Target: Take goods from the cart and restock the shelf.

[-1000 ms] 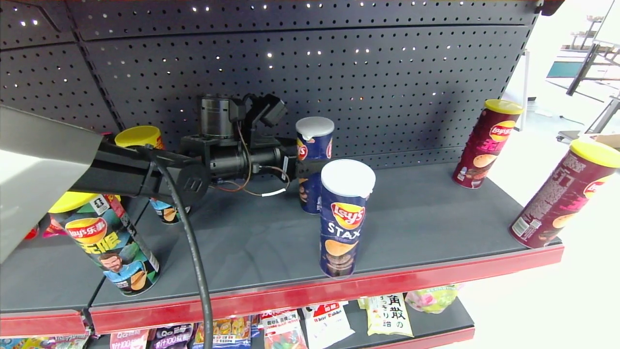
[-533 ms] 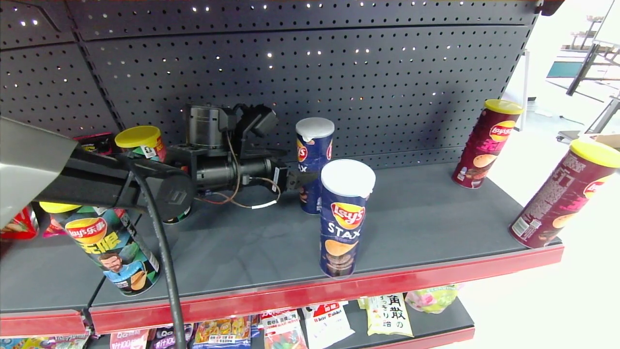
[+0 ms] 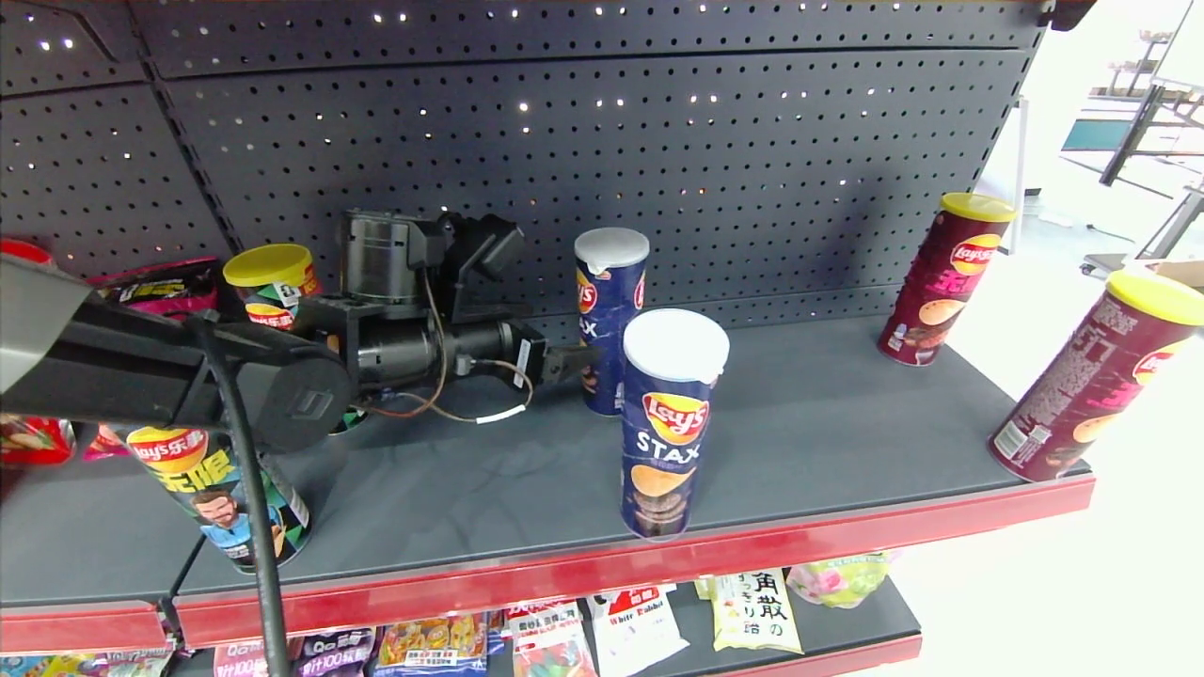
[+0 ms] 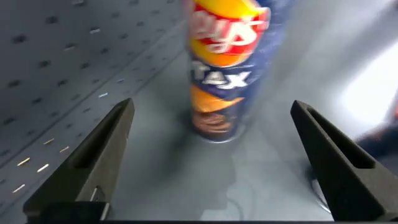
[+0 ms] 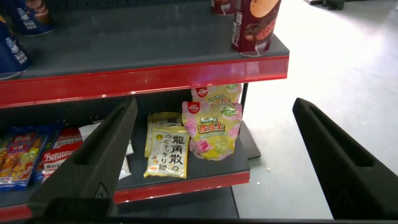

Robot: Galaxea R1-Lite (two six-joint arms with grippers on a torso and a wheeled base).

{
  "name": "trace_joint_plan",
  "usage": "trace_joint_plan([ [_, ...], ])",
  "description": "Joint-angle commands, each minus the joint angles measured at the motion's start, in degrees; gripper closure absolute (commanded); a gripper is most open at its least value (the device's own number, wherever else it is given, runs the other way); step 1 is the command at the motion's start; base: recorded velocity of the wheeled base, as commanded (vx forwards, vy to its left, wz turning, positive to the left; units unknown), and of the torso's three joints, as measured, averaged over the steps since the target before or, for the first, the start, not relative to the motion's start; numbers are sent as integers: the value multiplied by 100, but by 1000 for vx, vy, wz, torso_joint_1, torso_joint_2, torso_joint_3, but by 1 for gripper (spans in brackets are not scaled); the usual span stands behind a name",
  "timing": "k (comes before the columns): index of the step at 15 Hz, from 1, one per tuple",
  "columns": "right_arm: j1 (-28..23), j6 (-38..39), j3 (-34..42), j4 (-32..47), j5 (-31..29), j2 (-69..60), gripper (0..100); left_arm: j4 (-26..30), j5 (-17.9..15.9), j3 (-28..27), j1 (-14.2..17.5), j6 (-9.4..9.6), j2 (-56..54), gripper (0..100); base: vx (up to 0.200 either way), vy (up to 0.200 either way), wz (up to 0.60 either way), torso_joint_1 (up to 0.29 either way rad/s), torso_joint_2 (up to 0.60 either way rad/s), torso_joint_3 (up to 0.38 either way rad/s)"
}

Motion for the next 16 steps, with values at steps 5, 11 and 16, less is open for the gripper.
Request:
trace_joint_plan([
  [5,0,-2,7,6,0,5,0,394,594,30,-204,19,-90,0,0,0,0,0,0,0],
  [11,0,-2,7,-2,0,5,0,711,1438,13,-239,169,60,0,0,0,0,0,0,0],
  [16,0,-2,7,-2,0,5,0,640,1710,-58,-292,169,446,0,0,0,0,0,0,0],
])
